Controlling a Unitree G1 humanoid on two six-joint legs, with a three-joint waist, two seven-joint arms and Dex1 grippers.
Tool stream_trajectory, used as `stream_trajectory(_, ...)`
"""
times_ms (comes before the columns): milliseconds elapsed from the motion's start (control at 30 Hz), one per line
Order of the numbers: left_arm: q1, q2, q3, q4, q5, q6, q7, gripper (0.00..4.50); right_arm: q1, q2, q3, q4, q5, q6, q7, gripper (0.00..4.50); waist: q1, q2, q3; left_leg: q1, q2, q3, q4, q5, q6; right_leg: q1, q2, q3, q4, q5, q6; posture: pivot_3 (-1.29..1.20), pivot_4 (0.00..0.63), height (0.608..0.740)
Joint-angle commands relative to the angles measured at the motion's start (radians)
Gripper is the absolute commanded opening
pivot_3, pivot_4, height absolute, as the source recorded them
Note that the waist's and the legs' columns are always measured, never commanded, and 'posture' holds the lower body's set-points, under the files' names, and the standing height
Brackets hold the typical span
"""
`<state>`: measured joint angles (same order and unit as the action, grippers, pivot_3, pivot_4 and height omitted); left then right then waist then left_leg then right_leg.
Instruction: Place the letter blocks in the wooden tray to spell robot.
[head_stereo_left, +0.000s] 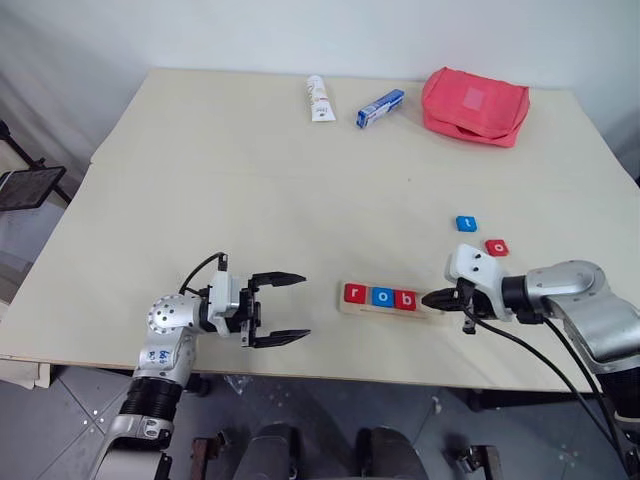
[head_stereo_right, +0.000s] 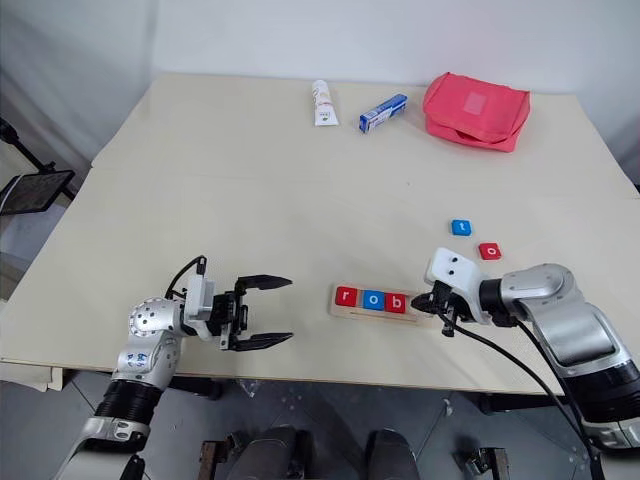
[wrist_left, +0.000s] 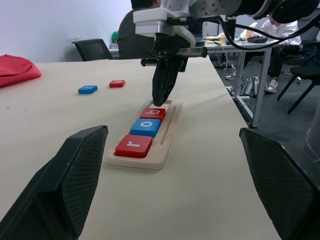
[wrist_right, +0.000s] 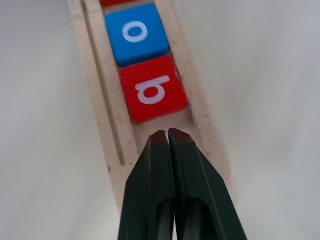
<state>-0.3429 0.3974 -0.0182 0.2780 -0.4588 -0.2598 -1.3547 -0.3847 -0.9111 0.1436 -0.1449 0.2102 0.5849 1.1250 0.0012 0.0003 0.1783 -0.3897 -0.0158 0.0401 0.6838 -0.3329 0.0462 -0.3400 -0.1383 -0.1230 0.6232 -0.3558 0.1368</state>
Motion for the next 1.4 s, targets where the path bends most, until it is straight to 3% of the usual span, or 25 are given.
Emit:
stream_trajectory(33,0.015,0.012,0.01,-0.039,-0.01,0.004,-0.001,4.5,-0.016,0.016,0.005,0.004,-0.004,-0.027,-0.003,0.04,0.0,0.0,0.0,0.0,0.0,0.0,0.0,0.0,0.0,0.0,0.0,0.0,0.0,0.0,0.0,0.0,0.15,0.74)
stream_trajectory(633,0.028,0.021,0.014,-0.064,-0.007,0.014,0.017,4.5,-0.053,0.085,0.037,0.022,-0.006,-0.026,-0.031,0.04,-0.001,0.0,0.0,0.0,0.0,0.0,0.0,0.0,0.0,0.0,0.0,0.0,0.0,0.0,0.0,0.0,0.15,0.74)
stream_trajectory(800,0.017,0.017,0.012,-0.048,-0.007,0.01,0.007,4.5,-0.019,0.043,-0.014,-0.034,0.019,0.001,-0.028,0.04,0.001,0.0,0.0,0.0,0.0,0.0,0.0,0.0,0.0,0.0,0.0,0.0,0.0,0.0,0.0,0.0,0.15,0.74)
stream_trajectory(933,0.011,0.02,0.019,-0.031,-0.012,0.008,-0.004,4.5,0.007,0.026,-0.103,-0.095,0.063,0.05,-0.058,0.04,0.002,0.0,0.0,0.0,0.0,0.0,0.0,0.0,0.0,0.0,0.0,0.0,0.0,0.0,0.0,0.0,0.15,0.74)
stream_trajectory(1033,-0.01,0.03,0.033,0.032,-0.01,-0.009,-0.03,4.5,0.117,0.035,-0.32,-0.181,0.112,0.11,-0.149,0.04,0.015,0.0,0.0,0.0,0.0,-0.001,0.0,0.0,0.0,0.0,0.0,-0.001,0.0,0.0,0.0,0.0,0.15,0.74)
stream_trajectory(1133,-0.028,0.028,0.037,0.073,-0.007,-0.023,-0.045,4.5,0.216,0.059,-0.448,-0.213,0.138,0.12,-0.205,0.04,0.023,0.0,0.0,0.0,-0.001,-0.001,-0.001,0.0,0.0,0.0,-0.001,-0.001,0.001,0.0,0.0,0.0,0.15,0.74)
stream_trajectory(1233,-0.044,0.023,0.039,0.101,-0.006,-0.033,-0.057,4.5,0.313,0.066,-0.525,-0.209,0.138,0.106,-0.236,0.61,0.025,0.0,0.0,0.0,-0.001,-0.001,-0.001,0.0,0.0,0.001,-0.001,-0.001,0.0,0.0,0.0,0.0,0.15,0.74)
stream_trajectory(1400,-0.064,0.018,0.045,0.144,-0.011,-0.043,-0.085,4.5,0.421,0.118,-0.635,-0.168,0.132,0.043,-0.314,2.31,0.022,0.0,0.0,0.0,-0.002,-0.001,-0.001,0.0,0.0,0.001,-0.001,-0.001,0.001,0.0,0.0,0.0,0.15,0.74)
